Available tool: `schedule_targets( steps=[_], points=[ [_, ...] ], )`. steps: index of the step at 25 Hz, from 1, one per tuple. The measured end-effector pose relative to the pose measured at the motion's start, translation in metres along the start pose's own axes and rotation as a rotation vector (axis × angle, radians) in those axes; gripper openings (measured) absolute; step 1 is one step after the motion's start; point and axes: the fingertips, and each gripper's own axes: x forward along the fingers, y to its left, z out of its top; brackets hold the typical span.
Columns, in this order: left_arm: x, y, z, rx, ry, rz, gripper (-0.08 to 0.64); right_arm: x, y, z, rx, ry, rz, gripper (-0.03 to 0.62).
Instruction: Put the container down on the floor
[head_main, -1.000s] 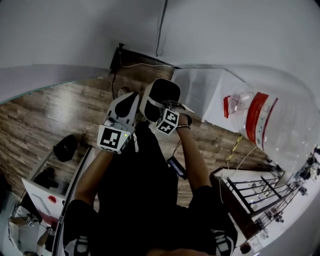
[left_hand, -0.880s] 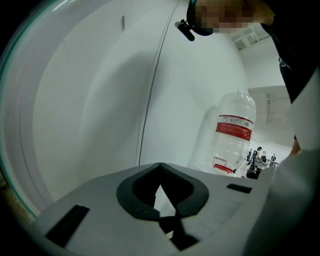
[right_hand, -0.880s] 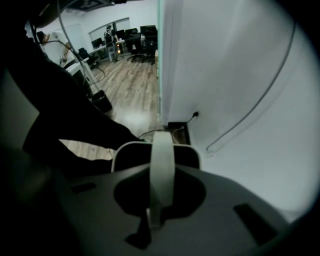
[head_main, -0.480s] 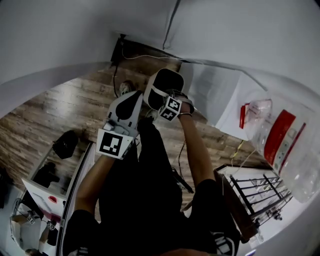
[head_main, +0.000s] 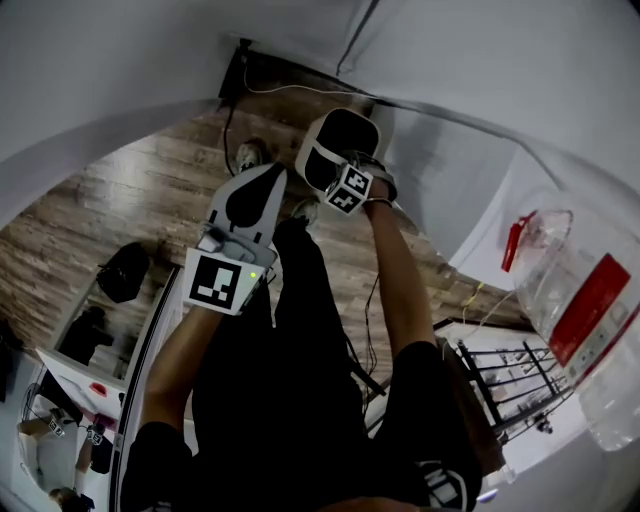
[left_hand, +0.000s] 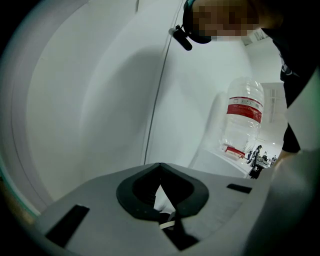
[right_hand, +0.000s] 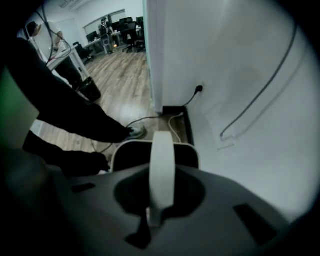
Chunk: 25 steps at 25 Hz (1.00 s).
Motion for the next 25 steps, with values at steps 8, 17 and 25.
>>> schedule_targets(
  steps=[8,17,25],
  points=[
    [0.018,0.001,-0.023,-0.029,-0.001,0.003,0.031,0.046,-0.020,-0.018,-0.035,0.029,0.004,0.032],
    [0.030,0.003,-0.045,-0.031,-0.003,-0.006,0.031,0.093,-0.033,-0.043,-0.011,0.061,0.013,0.032],
    [0.041,0.012,-0.059,-0.026,-0.002,0.014,0.032,0.121,-0.050,-0.057,-0.042,0.093,0.000,0.032]
  ],
)
